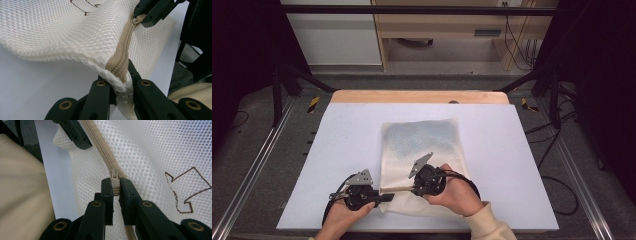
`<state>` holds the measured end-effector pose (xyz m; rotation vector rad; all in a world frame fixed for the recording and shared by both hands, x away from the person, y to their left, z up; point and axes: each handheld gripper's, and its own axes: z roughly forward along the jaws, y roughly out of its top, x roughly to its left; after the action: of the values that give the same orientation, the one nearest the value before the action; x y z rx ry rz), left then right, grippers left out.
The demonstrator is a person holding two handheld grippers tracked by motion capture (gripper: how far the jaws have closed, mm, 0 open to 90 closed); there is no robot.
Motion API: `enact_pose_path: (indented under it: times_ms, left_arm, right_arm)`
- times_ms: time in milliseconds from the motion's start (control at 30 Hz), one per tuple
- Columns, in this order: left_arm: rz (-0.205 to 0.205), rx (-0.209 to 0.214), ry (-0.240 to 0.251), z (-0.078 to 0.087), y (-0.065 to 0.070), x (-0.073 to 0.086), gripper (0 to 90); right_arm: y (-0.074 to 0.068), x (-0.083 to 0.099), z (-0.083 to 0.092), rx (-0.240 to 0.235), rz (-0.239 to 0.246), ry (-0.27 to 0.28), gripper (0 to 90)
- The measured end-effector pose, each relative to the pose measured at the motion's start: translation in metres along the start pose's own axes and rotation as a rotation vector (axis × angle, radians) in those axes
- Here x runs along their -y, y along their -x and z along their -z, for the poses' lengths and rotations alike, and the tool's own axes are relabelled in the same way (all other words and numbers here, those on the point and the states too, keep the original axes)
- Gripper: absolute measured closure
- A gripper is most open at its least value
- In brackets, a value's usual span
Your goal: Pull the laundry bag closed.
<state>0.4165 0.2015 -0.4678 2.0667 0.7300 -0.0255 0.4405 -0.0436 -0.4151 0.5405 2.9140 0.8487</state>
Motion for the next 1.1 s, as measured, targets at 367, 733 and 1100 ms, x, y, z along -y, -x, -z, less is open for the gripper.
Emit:
enact_pose_path:
  times_ms: [367, 733, 1100]
  left_arm:
    - [-0.004, -0.001, 0.004, 0.0009, -0.0008, -0.0011, 84.5]
    - [-0.007, -0.003, 0.004, 0.0023, -0.0004, -0.0015, 84.6]
    - [0.002, -0.002, 0.010, 0.0035, -0.0026, -0.0011, 84.5]
  right_arm:
    - [0.0003, -0.0003, 0.0005, -0.001, -0.012, 0.007, 82.1]
    - [-0.0009, -0.0008, 0.0012, -0.001, -0.007, 0.006, 82.1]
    - [0.0023, 0.0019, 0.0024, 0.000, -0.021, 0.004, 82.1]
